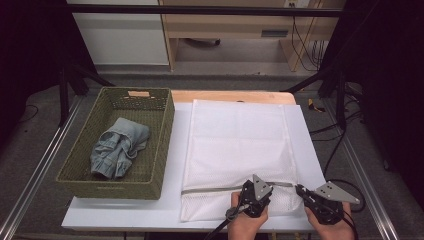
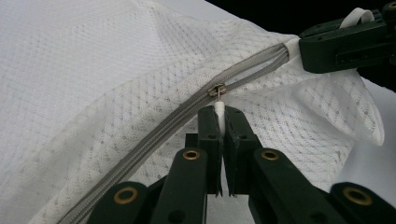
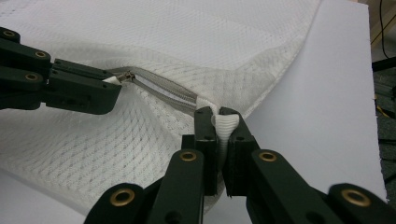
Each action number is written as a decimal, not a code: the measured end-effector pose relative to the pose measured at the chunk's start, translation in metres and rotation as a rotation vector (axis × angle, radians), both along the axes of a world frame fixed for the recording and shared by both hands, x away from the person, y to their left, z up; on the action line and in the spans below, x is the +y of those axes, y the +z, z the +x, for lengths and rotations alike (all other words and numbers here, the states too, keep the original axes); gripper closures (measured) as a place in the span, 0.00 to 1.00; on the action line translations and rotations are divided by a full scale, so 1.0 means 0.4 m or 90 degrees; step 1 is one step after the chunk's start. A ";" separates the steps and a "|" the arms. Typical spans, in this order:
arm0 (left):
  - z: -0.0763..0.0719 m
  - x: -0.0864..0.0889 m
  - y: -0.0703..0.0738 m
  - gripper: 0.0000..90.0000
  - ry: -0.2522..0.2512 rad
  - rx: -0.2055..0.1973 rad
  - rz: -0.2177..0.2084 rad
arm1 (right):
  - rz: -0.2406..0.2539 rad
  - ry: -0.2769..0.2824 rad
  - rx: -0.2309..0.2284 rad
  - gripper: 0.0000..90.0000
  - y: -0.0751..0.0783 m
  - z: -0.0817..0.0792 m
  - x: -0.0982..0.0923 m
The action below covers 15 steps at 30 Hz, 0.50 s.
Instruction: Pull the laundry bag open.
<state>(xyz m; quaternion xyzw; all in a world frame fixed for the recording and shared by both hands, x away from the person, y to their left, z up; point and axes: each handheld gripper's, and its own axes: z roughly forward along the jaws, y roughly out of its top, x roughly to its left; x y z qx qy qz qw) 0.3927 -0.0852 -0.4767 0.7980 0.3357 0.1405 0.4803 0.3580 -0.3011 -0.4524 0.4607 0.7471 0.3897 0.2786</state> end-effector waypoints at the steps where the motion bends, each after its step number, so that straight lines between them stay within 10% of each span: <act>1: 0.000 0.000 0.000 0.96 -0.001 0.000 0.002 | 0.000 0.000 0.001 0.96 0.000 0.000 0.000; 15: -0.004 0.034 -0.002 0.96 0.014 0.000 0.000 | -0.004 -0.005 0.001 0.96 -0.001 0.001 -0.002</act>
